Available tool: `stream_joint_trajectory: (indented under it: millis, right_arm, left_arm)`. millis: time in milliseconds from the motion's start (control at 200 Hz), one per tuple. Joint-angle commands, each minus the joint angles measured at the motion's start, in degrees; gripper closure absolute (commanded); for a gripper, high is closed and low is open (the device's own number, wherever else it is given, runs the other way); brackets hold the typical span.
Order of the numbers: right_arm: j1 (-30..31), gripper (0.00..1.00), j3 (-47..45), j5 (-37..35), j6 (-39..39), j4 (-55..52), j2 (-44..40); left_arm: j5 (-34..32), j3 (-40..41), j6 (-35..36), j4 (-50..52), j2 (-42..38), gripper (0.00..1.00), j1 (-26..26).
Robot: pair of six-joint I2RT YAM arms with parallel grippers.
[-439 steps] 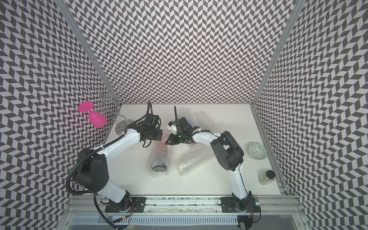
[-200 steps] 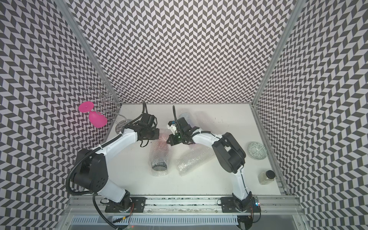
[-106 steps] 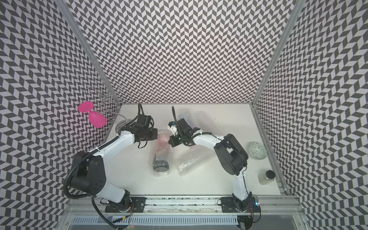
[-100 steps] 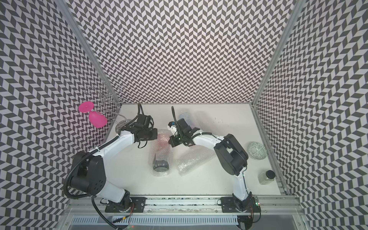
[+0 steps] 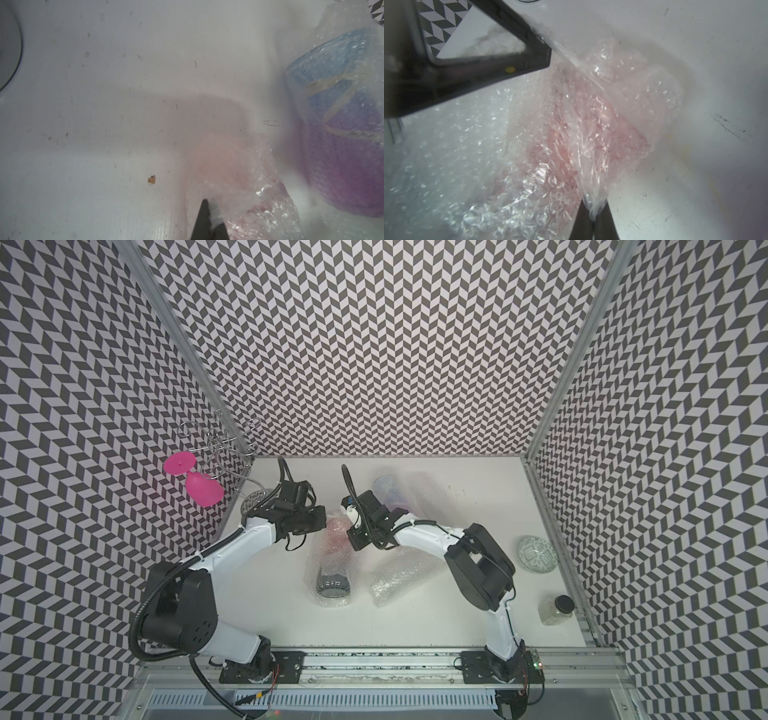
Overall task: Unwrap the vase from the bubble wrap
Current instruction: Unwrap the bubble wrap at the center of the board.
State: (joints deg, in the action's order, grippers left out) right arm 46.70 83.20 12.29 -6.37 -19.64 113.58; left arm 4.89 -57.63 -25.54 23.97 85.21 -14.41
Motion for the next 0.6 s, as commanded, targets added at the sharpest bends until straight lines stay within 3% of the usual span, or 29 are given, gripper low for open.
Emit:
stream_joint_trajectory:
  millis: [0,150,596]
  right_arm:
    - [0.3,1.00,-0.2,-0.7,2.1,-1.6,-1.6]
    - [1.0,1.00,2.4,-1.1,3.4,-3.1,-0.2]
    - [5.5,1.00,2.5,-9.5,7.6,-7.5,1.6]
  left_arm:
    - [3.4,2.1,-4.3,-9.8,-3.7,1.00,3.0]
    - [9.5,3.2,-6.9,-16.0,-4.5,1.00,3.3]
    - [14.2,3.7,-12.4,-19.6,-2.1,1.00,7.6]
